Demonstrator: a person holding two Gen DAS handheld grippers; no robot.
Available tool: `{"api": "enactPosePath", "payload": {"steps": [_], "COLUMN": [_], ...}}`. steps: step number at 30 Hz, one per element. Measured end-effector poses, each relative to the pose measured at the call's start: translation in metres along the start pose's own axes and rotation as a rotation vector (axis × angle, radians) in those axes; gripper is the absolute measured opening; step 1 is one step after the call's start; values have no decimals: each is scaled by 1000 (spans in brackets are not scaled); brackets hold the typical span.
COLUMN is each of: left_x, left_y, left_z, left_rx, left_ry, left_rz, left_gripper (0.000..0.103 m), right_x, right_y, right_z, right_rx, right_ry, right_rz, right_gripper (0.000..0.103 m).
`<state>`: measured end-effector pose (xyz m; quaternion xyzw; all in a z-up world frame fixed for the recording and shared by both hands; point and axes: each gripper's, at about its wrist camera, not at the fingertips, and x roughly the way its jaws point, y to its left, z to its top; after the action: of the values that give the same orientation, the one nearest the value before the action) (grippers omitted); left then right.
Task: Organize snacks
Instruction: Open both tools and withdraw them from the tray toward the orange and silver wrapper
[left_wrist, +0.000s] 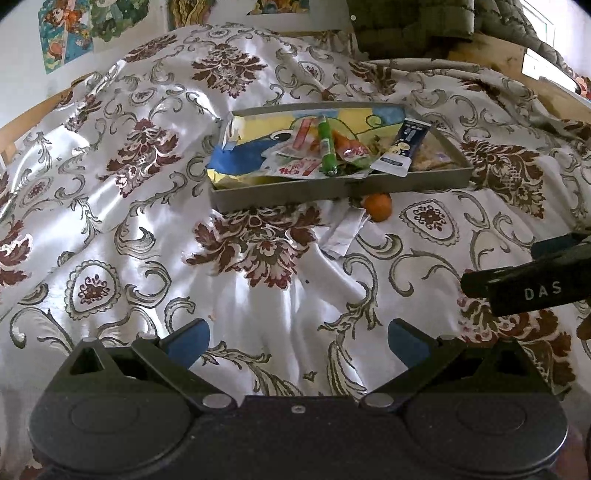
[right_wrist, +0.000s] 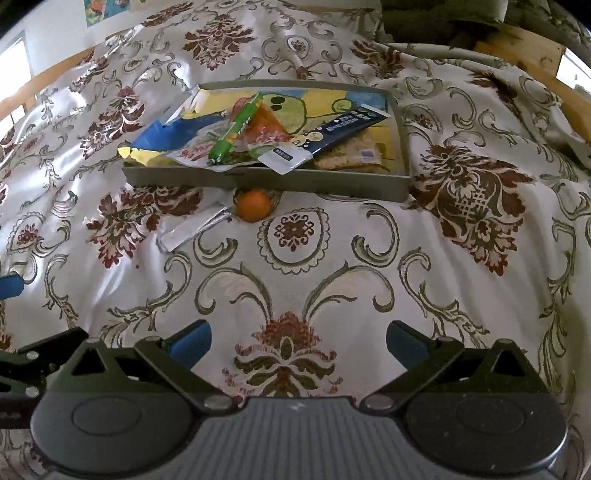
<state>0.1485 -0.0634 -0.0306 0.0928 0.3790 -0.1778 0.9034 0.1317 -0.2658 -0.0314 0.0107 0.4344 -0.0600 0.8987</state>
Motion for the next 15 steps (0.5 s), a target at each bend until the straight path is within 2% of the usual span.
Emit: {"api": "enactPosePath", "payload": {"steps": [8,15], "left_x": [14,35], "left_y": [-3,-4], "left_z": [3,16], "left_rx": [45,110], "left_ry": [-19,-66], "left_rz": [18,10], "left_gripper": [102,102], "right_x": [5,7], "right_y": [2,-4], "right_z": [6,17], "right_rx": [-21,-24], "right_ry": [-3,-37], "right_rz": [18,-9], "right_gripper": [103,103]}}
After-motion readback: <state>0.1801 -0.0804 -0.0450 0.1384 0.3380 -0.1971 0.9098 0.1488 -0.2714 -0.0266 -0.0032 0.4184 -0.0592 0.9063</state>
